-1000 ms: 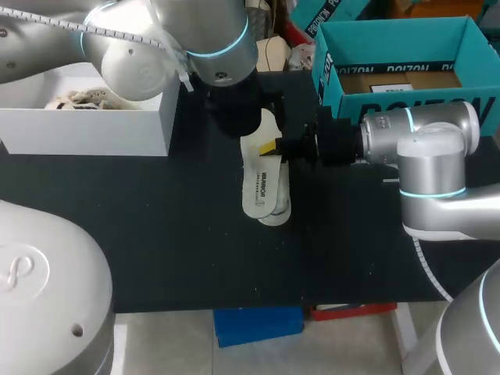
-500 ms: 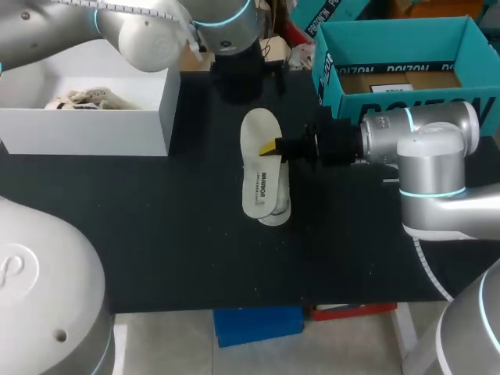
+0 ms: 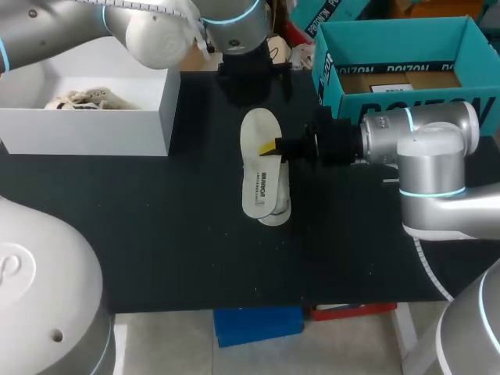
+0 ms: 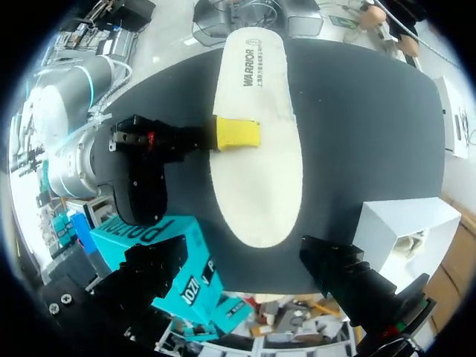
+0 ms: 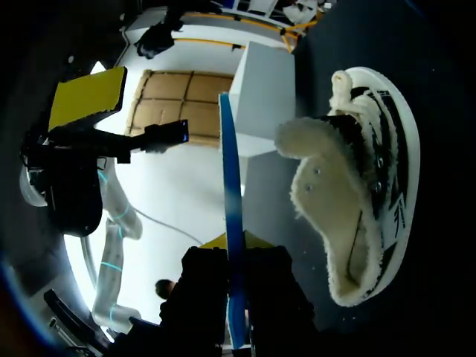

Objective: Take the shoe out of the shoebox, open the shoe tongue, remove and reinsert the insole, then place the shoe into the shoebox

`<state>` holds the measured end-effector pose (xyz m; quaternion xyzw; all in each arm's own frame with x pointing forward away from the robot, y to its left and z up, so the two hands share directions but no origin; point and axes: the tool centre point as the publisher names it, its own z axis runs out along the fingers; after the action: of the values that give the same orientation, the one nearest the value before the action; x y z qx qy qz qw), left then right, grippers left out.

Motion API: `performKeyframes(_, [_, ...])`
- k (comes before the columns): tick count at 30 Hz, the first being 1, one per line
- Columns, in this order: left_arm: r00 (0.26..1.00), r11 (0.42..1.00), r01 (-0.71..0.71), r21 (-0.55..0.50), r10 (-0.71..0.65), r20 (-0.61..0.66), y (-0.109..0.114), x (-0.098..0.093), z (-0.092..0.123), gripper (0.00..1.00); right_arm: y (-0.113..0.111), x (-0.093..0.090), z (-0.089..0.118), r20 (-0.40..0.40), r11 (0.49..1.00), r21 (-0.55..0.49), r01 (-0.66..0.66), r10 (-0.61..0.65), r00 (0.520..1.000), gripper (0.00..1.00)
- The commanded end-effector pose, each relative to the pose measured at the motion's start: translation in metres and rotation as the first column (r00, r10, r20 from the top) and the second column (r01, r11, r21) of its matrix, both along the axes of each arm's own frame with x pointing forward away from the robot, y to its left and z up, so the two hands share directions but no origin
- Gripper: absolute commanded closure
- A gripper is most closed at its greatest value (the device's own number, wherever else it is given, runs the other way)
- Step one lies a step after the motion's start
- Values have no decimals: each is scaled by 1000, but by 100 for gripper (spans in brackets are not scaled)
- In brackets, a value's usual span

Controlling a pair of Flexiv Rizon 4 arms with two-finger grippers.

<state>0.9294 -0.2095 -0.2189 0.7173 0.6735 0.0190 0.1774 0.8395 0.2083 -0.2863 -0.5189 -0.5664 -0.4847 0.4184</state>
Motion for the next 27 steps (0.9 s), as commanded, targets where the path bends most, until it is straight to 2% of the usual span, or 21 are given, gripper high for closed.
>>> performKeyframes(1, [999,1000,16,-10,-16,33,12,-43,8,0,0,0,0,0,1000,-1,0,0,1000,100])
performKeyframes(8, [999,999,32,-11,-31,24,21,-99,-2,0,0,0,0,0,1000,-1,0,0,1000,100])
performKeyframes(13, [999,999,41,-11,-41,7,23,-133,-15,0,0,0,0,0,1000,-1,0,0,1000,100])
performKeyframes(15, [997,997,73,-40,-73,2,23,-145,-18,0,0,0,0,0,1000,-1,0,0,1000,100])
performKeyframes(21, [992,977,123,-176,-128,-15,26,-167,-28,0,0,0,0,0,1000,-1,0,0,1000,100])
performKeyframes(27, [996,927,91,-364,-93,12,40,-168,-32,0,0,0,0,0,1000,-1,0,0,1000,100])
